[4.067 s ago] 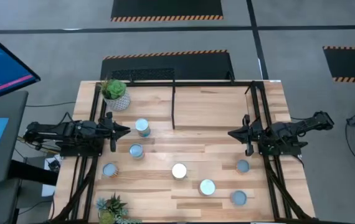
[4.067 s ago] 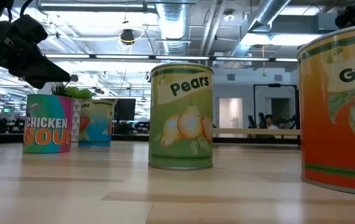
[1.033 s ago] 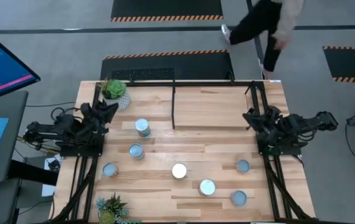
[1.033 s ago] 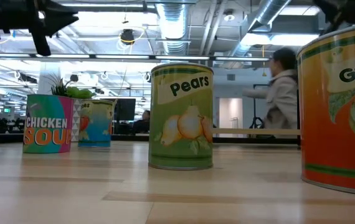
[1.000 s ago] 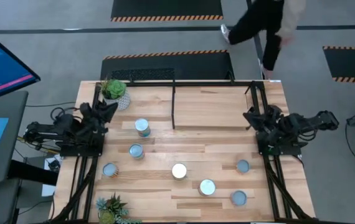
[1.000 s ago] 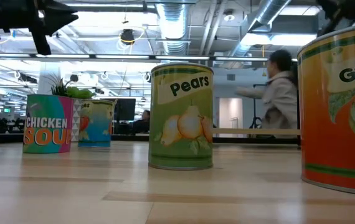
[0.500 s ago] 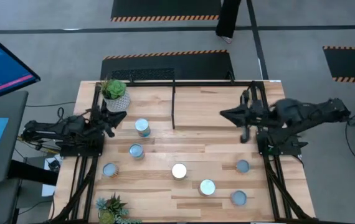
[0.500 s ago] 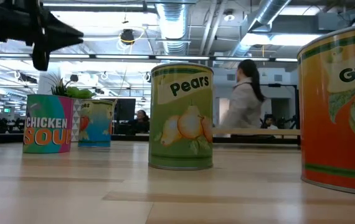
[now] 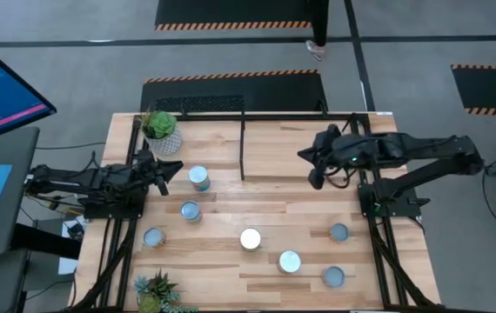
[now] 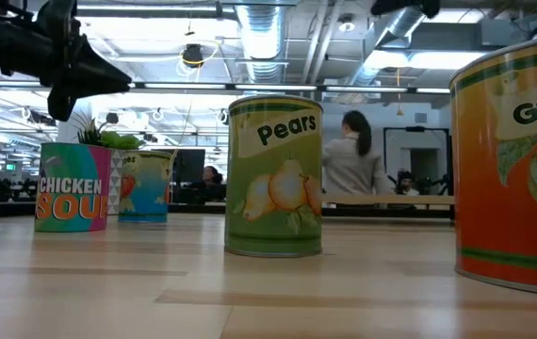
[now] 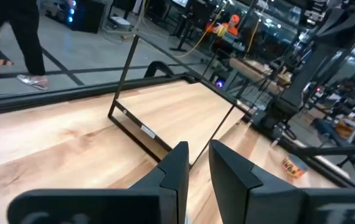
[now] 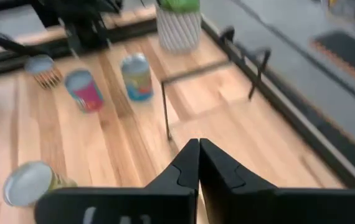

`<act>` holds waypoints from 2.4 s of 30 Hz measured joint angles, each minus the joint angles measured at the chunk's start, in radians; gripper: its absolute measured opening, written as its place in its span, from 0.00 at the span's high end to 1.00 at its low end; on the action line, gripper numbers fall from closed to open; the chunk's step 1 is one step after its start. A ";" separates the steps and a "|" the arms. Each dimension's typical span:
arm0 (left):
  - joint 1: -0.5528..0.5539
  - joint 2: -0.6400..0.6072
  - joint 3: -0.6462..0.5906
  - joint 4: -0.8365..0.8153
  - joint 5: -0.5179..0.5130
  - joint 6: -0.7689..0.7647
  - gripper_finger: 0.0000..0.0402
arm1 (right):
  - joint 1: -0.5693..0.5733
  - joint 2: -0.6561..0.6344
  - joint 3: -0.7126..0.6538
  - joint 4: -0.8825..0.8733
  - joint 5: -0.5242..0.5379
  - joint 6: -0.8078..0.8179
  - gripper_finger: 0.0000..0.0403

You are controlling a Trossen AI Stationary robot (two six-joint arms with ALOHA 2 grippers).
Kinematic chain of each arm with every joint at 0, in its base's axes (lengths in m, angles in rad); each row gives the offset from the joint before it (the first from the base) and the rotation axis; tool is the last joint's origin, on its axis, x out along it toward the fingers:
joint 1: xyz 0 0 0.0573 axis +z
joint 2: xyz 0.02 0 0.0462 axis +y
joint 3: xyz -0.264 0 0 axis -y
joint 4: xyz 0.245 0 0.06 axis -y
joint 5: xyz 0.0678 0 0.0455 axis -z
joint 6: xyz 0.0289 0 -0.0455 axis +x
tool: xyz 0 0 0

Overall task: Pick and place cans onto a shelf
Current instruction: Put the canned pears on the shelf

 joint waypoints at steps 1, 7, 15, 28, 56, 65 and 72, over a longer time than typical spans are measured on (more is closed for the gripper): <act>0.000 0.003 0.000 0.000 -0.001 0.005 0.87 | 0.000 0.010 0.000 -0.022 0.000 0.023 0.92; 0.000 0.007 0.000 0.000 -0.020 0.013 0.87 | 0.008 0.105 -0.005 -0.135 -0.235 0.091 0.92; 0.000 0.007 0.000 -0.019 -0.089 0.013 0.87 | 0.038 0.332 -0.007 0.029 -0.364 -0.018 0.92; 0.000 0.007 0.000 -0.156 -0.086 0.014 0.87 | 0.134 0.702 0.438 -0.108 -0.366 -0.111 0.97; 0.000 0.006 0.000 -0.211 -0.085 0.014 0.87 | 0.124 0.895 0.588 -0.150 -0.555 0.009 0.51; 0.000 0.007 0.000 -0.217 -0.081 0.014 0.87 | 0.117 0.978 0.590 -0.158 -0.554 0.006 0.43; 0.000 0.011 0.001 -0.231 -0.060 0.014 0.87 | 0.118 0.980 0.590 -0.156 -0.573 0.015 0.45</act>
